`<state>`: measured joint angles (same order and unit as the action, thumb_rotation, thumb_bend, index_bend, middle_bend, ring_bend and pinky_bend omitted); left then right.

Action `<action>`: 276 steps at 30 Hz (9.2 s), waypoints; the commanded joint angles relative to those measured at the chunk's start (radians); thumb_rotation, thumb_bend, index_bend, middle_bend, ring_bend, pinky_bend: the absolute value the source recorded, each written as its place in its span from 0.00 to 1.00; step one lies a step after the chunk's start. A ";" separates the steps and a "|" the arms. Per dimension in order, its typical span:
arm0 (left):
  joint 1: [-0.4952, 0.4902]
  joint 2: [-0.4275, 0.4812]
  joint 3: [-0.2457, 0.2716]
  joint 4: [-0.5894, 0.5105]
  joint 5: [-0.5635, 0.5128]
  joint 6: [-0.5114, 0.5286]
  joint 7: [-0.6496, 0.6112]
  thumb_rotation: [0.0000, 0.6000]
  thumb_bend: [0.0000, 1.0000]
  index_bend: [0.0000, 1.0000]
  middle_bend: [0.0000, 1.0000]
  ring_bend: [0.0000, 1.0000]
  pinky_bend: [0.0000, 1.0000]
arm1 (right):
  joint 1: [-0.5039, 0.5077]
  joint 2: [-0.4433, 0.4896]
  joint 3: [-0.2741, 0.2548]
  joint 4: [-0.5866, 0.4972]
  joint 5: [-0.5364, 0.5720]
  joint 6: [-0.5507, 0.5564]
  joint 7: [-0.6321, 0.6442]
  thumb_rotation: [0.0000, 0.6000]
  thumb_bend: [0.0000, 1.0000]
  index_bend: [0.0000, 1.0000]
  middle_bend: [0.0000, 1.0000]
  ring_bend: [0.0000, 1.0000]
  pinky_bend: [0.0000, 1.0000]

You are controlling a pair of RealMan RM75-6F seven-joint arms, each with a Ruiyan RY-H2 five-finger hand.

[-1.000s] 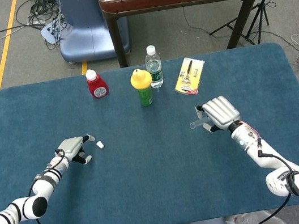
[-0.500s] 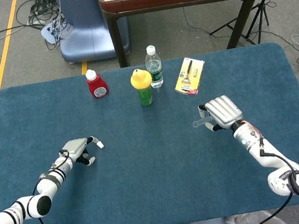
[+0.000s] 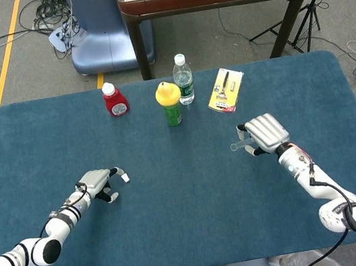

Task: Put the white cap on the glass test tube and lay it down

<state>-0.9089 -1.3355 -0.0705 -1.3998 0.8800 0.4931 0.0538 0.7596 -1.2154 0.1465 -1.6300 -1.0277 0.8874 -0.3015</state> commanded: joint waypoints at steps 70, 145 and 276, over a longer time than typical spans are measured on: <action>0.053 -0.186 -0.013 0.102 0.109 0.280 0.202 1.00 0.29 0.45 1.00 1.00 1.00 | -0.022 0.004 -0.016 -0.002 -0.003 -0.005 0.008 1.00 0.54 0.87 1.00 1.00 1.00; 0.180 0.260 -0.305 -0.363 0.154 0.408 -0.138 1.00 0.29 0.52 1.00 1.00 1.00 | 0.065 -0.171 0.122 0.055 -0.077 -0.008 0.214 1.00 0.54 0.89 1.00 1.00 1.00; -0.039 0.153 -0.192 -0.411 0.169 0.431 0.181 1.00 0.29 0.14 0.97 1.00 1.00 | 0.245 -0.404 0.212 0.216 0.051 -0.088 0.227 1.00 0.58 0.94 1.00 1.00 1.00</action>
<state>-0.9489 -1.1839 -0.2620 -1.8106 1.0495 0.9249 0.2366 1.0003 -1.6439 0.3668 -1.3950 -0.9946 0.8114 -0.0455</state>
